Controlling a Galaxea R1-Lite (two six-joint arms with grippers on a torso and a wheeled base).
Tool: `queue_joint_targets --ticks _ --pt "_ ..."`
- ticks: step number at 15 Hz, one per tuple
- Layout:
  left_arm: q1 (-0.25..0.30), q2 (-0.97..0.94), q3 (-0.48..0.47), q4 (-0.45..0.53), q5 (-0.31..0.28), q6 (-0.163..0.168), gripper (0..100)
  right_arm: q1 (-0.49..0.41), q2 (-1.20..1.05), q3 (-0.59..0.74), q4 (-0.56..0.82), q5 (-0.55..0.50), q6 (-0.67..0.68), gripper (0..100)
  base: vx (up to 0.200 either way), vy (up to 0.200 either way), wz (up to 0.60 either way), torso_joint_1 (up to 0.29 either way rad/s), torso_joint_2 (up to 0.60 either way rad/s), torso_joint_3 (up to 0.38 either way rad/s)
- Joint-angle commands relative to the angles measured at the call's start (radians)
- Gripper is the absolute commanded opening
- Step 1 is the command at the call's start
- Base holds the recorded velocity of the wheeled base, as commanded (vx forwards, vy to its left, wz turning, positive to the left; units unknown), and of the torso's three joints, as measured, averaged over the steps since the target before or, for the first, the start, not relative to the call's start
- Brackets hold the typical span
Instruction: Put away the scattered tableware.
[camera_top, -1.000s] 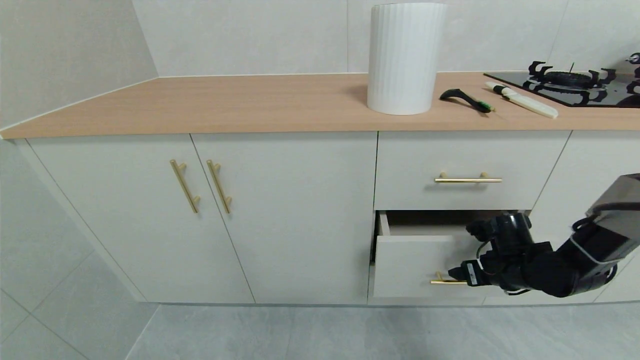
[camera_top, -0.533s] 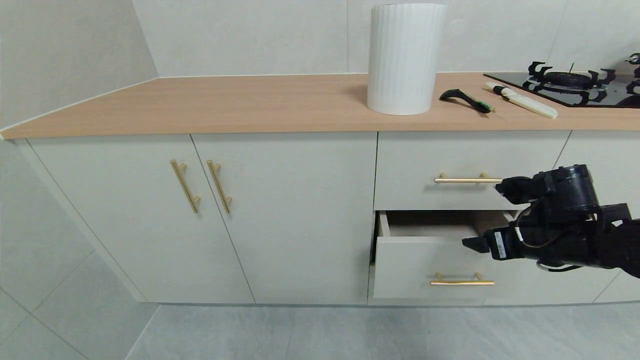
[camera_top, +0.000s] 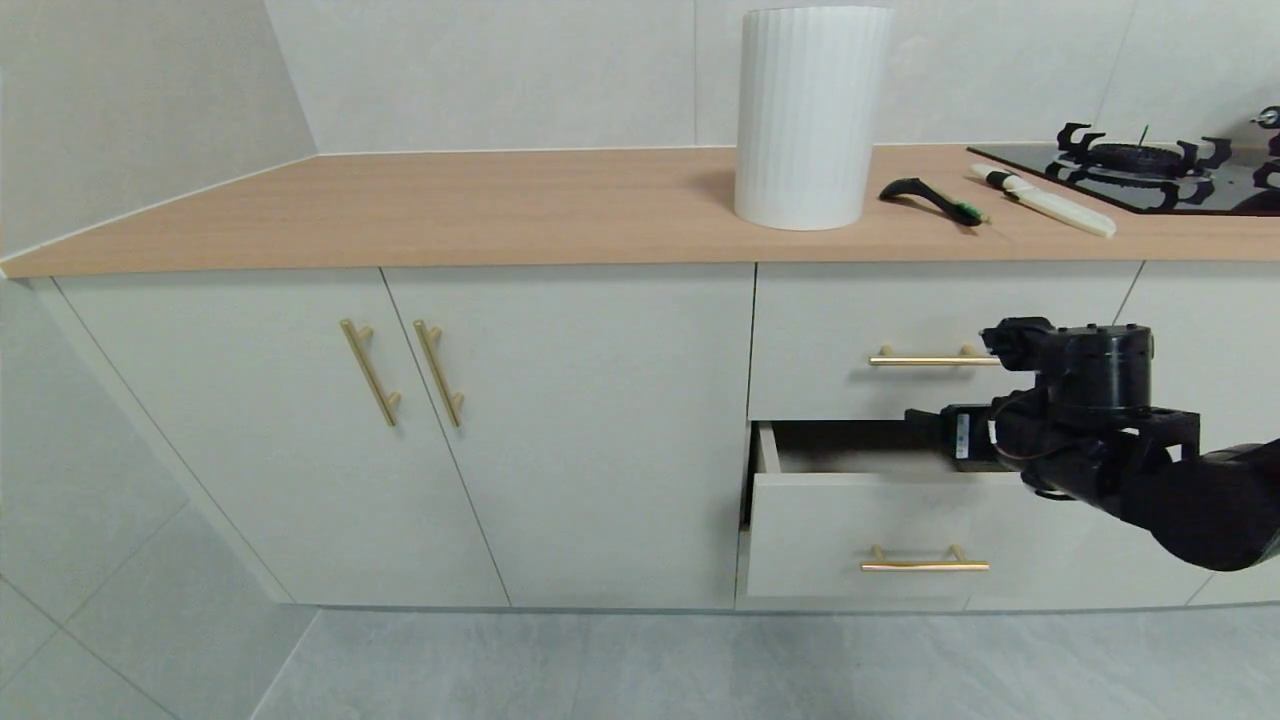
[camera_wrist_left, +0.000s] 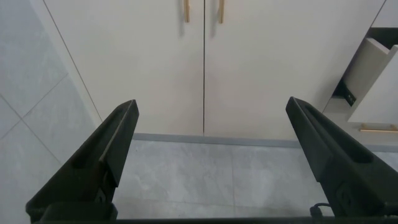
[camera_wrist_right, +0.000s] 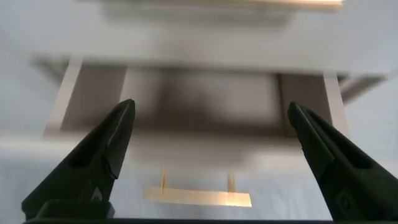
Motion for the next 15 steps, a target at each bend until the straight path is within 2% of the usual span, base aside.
queue_joint_targets --ticks 1,9,12,15 --pt "0.000 0.000 0.000 0.000 0.000 0.000 100 0.000 0.113 0.007 -0.045 -0.011 0.004 100 0.000 0.000 0.00 0.000 0.00 0.000" --pt "0.000 0.000 0.000 0.000 0.000 0.000 100 0.000 0.193 0.007 -0.082 -0.009 -0.001 100 0.000 0.000 0.00 0.000 0.00 0.000" --pt "0.000 0.000 0.000 0.000 0.000 0.000 100 0.000 0.146 0.005 0.050 -0.003 -0.001 100 0.000 0.000 0.00 0.000 0.00 0.000" --pt "0.000 0.000 0.000 0.000 0.000 0.000 100 0.000 0.107 0.005 0.122 0.002 -0.001 100 0.000 0.000 0.00 0.000 0.00 0.000"
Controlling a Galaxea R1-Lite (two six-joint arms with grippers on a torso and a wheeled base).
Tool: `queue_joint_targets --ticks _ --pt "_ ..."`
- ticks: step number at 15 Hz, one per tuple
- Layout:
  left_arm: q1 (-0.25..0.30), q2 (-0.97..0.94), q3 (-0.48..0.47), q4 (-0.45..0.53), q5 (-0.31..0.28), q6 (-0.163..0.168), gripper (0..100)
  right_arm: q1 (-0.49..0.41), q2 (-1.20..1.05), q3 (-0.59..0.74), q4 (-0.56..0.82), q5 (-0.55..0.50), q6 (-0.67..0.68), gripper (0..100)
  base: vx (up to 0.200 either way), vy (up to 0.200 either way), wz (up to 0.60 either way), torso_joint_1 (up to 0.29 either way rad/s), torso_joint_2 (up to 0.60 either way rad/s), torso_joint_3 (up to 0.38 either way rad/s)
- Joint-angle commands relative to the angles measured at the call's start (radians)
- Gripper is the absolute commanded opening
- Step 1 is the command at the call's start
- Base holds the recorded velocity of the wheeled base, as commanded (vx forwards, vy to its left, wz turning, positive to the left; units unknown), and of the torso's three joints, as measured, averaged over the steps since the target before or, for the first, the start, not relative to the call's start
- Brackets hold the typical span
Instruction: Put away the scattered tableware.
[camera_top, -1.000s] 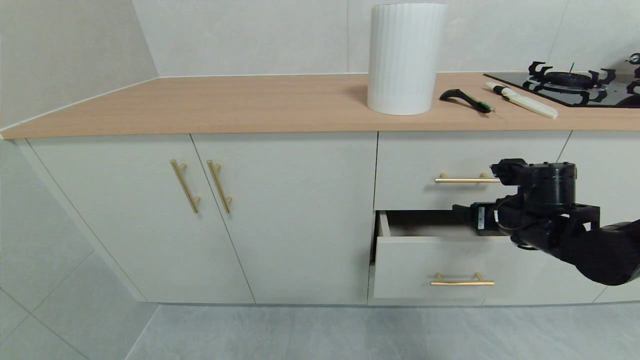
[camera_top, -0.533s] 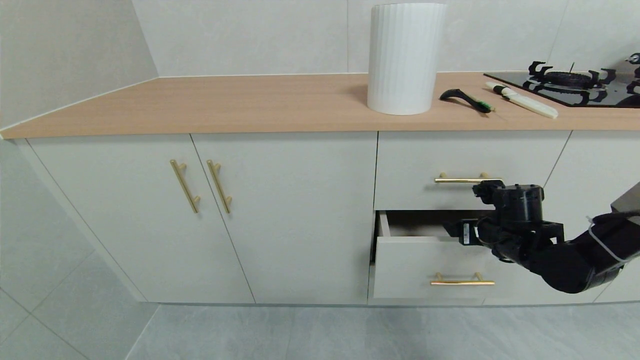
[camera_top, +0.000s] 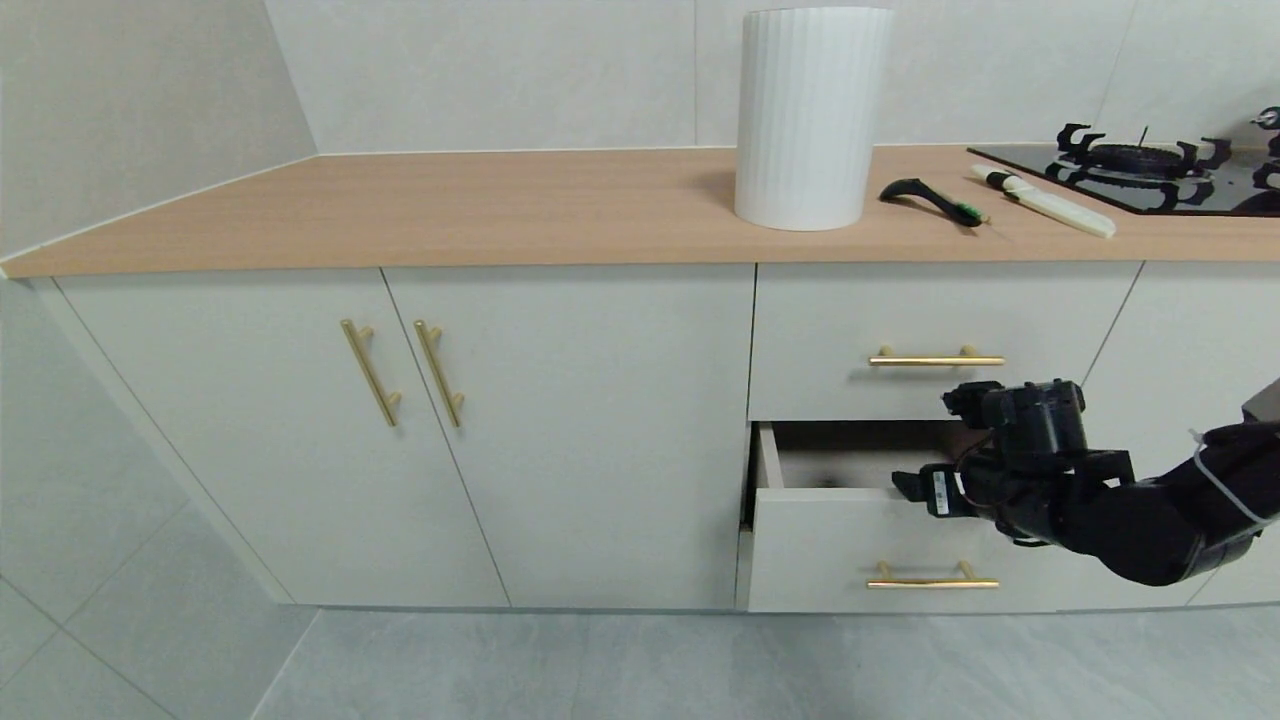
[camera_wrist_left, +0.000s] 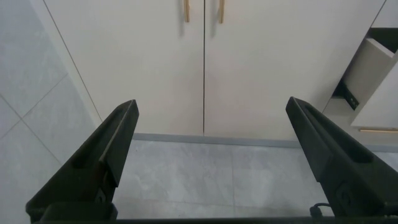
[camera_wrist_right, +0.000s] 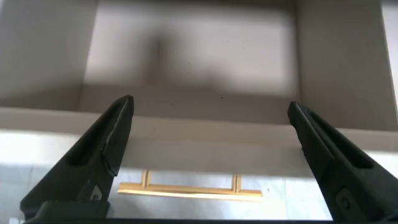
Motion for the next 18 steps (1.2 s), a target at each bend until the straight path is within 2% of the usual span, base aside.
queue_joint_targets --ticks 1,4,6,10,11,14,15,18 --pt "0.000 0.000 0.000 0.000 0.000 0.000 100 0.000 -0.035 -0.003 0.043 0.001 -0.002 100 0.000 0.000 0.00 0.000 0.00 0.000" --pt "0.000 0.000 0.000 0.000 0.000 0.000 100 0.002 -0.068 -0.009 0.130 0.006 -0.002 100 0.000 0.000 0.00 0.000 0.00 0.000" --pt "0.000 0.000 0.000 0.000 0.000 0.000 100 0.011 -0.118 -0.020 0.251 0.041 -0.002 100 0.000 0.000 0.00 0.000 0.00 0.000" --pt "0.000 0.000 0.000 0.000 0.000 0.000 100 0.042 -0.189 -0.064 0.509 0.047 -0.004 100 0.000 0.000 0.00 0.000 0.00 0.000" --pt "0.000 0.000 0.000 0.000 0.000 0.000 100 0.042 -0.192 -0.067 0.532 0.047 -0.004 100 0.000 0.000 0.00 0.000 0.00 0.000" --pt "0.000 0.000 0.000 0.000 0.000 0.000 100 0.048 -0.204 -0.062 0.635 0.047 -0.074 100 0.000 0.000 0.00 0.000 0.00 0.000" --pt "0.000 0.000 0.000 0.000 0.000 0.000 100 0.057 -0.216 -0.066 0.719 0.047 -0.106 100 0.000 0.000 0.00 0.000 0.00 0.000" --pt "0.000 0.000 0.000 0.000 0.000 0.000 100 0.077 -0.227 -0.059 0.790 0.047 -0.136 100 0.000 0.000 0.00 0.000 0.00 0.000"
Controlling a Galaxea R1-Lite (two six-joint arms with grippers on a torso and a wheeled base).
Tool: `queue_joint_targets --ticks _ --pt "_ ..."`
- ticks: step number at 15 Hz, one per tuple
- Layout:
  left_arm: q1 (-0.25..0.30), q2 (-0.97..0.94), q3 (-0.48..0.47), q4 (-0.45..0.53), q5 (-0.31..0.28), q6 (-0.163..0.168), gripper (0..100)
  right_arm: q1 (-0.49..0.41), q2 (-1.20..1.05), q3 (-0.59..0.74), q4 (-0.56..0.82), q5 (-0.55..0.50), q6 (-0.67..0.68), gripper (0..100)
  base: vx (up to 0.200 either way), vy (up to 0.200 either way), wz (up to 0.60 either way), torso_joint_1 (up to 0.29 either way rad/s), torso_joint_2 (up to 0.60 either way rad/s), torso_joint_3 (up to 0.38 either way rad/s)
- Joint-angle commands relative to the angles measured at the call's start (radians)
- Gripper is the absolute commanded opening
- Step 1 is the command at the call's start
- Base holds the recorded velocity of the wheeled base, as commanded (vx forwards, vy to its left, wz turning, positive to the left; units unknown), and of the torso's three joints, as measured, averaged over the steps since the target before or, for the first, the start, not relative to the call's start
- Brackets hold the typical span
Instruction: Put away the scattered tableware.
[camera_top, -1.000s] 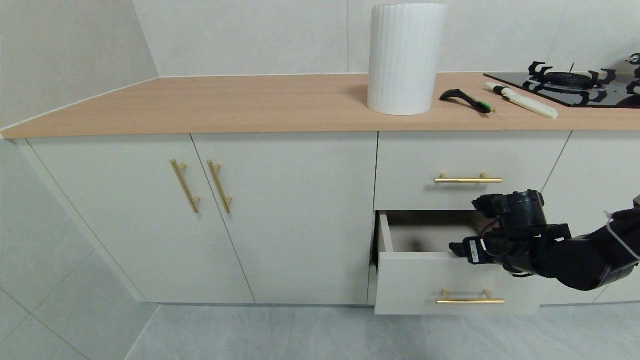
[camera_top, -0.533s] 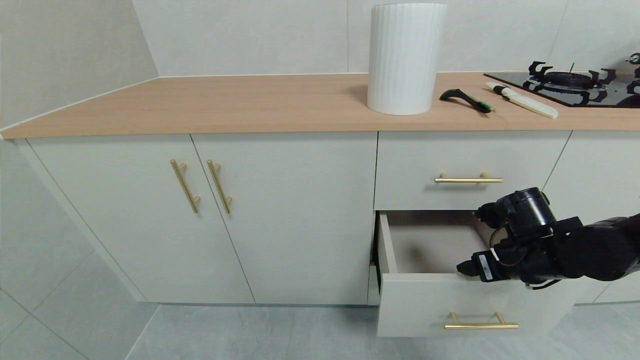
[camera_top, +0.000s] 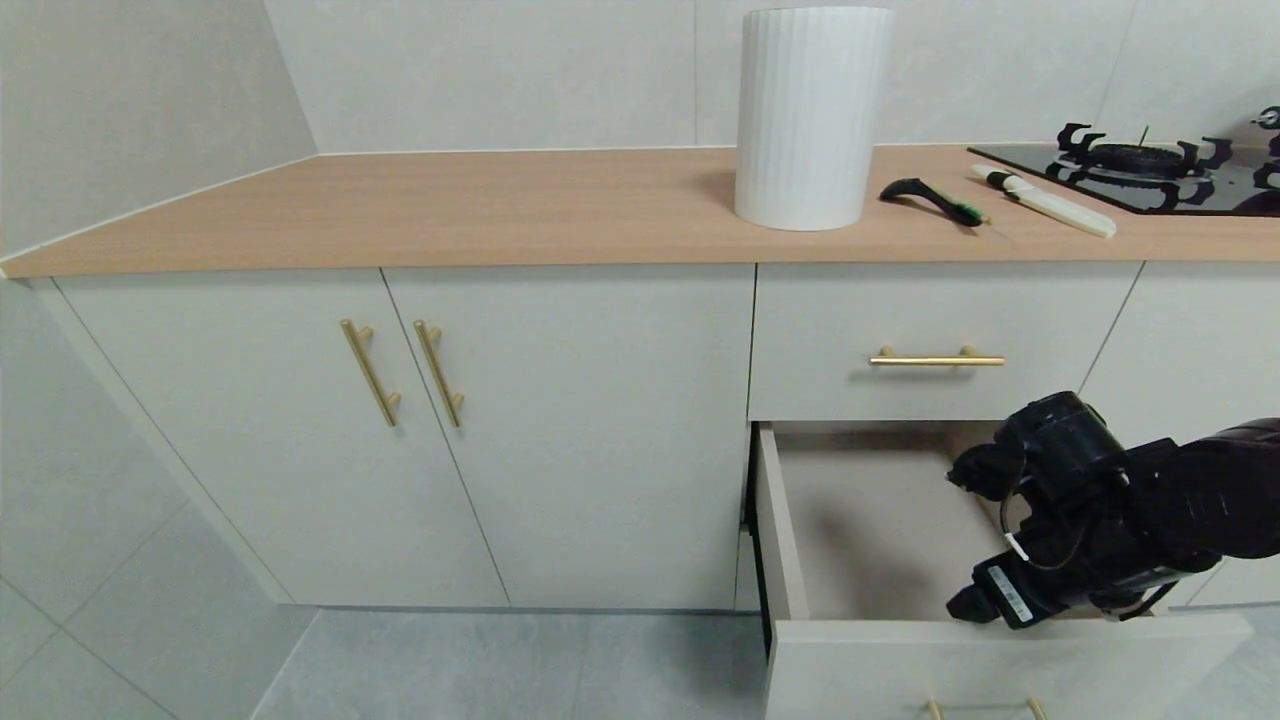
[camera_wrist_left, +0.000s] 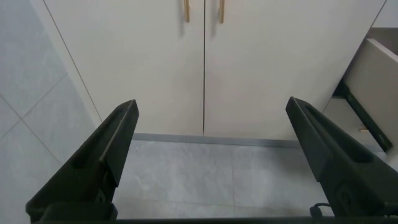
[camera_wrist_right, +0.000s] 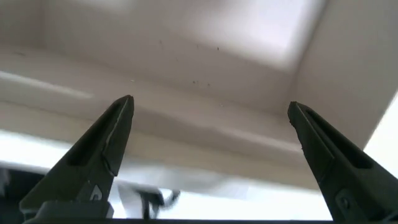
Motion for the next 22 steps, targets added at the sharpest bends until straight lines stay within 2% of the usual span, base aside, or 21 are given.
queue_joint_targets --ticks 1,3,5,8,10,15,22 --pt "0.000 0.000 0.000 0.000 0.000 0.000 100 0.018 -0.017 0.005 0.004 0.000 -0.011 100 0.000 0.000 0.00 0.000 0.00 0.000" --pt "0.000 0.000 0.000 0.000 0.000 0.000 100 0.037 -0.023 0.011 0.058 -0.002 -0.020 100 0.000 0.000 0.00 0.000 0.00 0.000" --pt "0.000 0.000 0.000 0.000 0.000 0.000 100 0.056 -0.052 0.009 0.180 -0.003 -0.077 100 0.000 0.000 0.00 0.000 0.00 0.000" --pt "0.000 0.000 0.000 0.000 0.000 0.000 100 0.090 -0.057 0.008 0.305 -0.011 -0.092 100 0.000 0.000 0.00 0.000 0.00 0.000" --pt "0.000 0.000 0.000 0.000 0.000 0.000 100 0.121 -0.059 0.014 0.331 -0.011 -0.100 100 0.000 0.000 0.00 0.000 0.00 0.000" --pt "0.000 0.000 0.000 0.000 0.000 0.000 100 0.121 -0.078 -0.015 0.323 -0.011 -0.094 100 0.000 0.000 0.00 0.000 0.00 0.000" --pt "0.000 0.000 0.000 0.000 0.000 0.000 100 0.099 -0.267 -0.178 0.303 0.027 0.175 100 0.000 0.000 0.00 0.000 0.00 0.000"
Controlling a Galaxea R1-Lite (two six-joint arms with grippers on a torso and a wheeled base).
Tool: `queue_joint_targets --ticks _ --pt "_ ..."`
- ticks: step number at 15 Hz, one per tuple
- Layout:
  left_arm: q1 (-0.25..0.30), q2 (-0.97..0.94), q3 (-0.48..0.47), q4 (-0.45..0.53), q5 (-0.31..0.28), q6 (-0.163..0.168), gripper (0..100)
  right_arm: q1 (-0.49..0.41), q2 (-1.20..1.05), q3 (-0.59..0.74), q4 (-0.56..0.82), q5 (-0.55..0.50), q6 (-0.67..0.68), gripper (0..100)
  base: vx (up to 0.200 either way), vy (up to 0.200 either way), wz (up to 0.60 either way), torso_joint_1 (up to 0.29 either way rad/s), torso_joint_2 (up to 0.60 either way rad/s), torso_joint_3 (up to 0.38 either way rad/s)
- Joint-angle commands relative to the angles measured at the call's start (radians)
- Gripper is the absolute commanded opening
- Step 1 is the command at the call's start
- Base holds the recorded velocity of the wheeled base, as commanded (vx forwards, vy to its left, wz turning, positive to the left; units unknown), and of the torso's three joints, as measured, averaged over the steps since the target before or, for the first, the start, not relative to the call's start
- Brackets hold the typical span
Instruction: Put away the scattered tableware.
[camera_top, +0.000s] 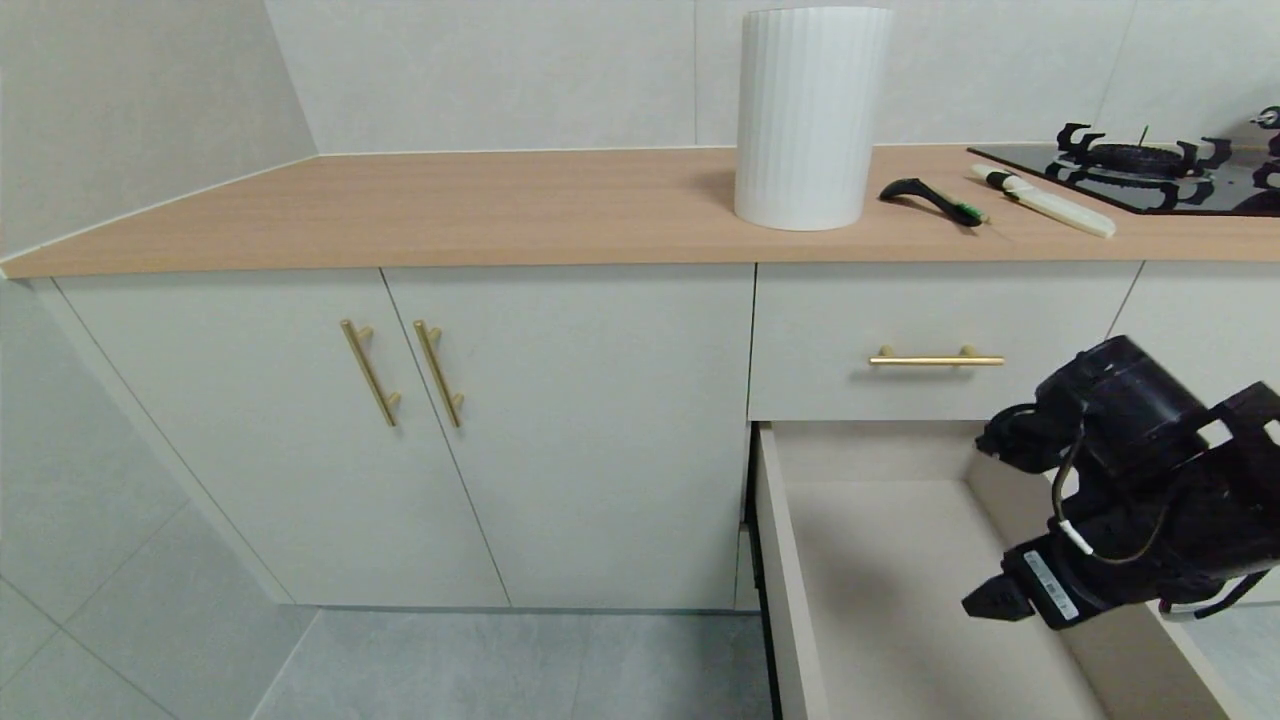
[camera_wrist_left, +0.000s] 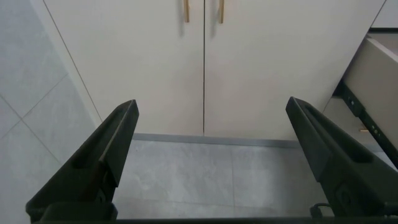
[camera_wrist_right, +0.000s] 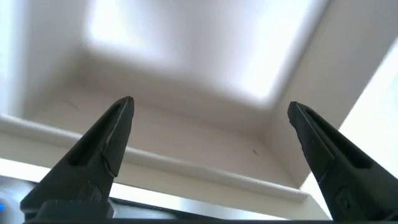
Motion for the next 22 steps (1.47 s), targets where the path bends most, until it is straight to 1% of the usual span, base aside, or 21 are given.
queue_joint_targets --ticks 1,2,4,8,11,22 --pt "0.000 0.000 0.000 0.000 0.000 0.000 100 -0.040 -0.088 -0.032 -0.033 0.040 0.025 100 0.000 0.000 0.00 0.000 0.00 0.000" --pt "0.000 0.000 0.000 0.000 0.000 0.000 100 -0.065 -0.093 -0.031 -0.056 0.053 0.023 100 0.000 0.000 0.00 0.000 0.00 0.000" --pt "0.000 0.000 0.000 0.000 0.000 0.000 100 -0.073 -0.091 -0.026 -0.102 0.053 0.025 100 0.000 0.000 0.00 0.000 0.00 0.000" --pt "0.000 0.000 0.000 0.000 0.000 0.000 100 -0.073 -0.093 -0.025 -0.105 0.049 0.023 100 0.000 0.000 0.00 0.007 -0.02 -0.014" --pt "0.000 0.000 0.000 0.000 0.000 0.000 100 -0.073 -0.091 -0.025 -0.106 0.049 0.023 100 0.000 0.000 0.00 0.054 -0.21 -0.251" --pt "0.000 0.000 0.000 0.000 0.000 0.000 100 -0.077 -0.084 -0.025 -0.128 0.047 0.023 100 0.000 0.000 0.00 0.154 -0.48 -0.300"
